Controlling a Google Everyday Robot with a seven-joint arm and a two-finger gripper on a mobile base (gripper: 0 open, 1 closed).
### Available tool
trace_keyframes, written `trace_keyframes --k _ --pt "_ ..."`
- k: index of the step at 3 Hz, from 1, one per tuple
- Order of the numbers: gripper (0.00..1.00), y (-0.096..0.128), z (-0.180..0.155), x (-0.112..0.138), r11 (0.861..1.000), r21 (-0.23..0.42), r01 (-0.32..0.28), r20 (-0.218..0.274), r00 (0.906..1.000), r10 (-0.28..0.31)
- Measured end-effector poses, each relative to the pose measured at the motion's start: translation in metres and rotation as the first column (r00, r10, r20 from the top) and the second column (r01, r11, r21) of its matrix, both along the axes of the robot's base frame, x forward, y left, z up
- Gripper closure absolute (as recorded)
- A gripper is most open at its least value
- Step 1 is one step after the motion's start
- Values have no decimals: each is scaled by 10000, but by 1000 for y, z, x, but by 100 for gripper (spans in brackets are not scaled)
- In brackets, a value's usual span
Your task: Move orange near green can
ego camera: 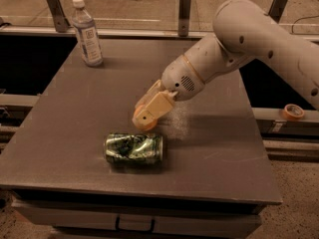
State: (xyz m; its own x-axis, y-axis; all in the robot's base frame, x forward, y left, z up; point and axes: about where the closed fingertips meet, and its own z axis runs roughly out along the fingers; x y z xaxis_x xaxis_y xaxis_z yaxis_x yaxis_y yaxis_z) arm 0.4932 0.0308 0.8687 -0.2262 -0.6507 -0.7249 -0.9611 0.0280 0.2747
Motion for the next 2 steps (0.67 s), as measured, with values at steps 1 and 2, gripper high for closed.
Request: trace_keyframes --k 1,2 --pt "12 4 -5 -5 9999 -153 -40 -349 9994 35" --pt "0 5 -8 -6 9994 -354 -19 -559 9984 -1"
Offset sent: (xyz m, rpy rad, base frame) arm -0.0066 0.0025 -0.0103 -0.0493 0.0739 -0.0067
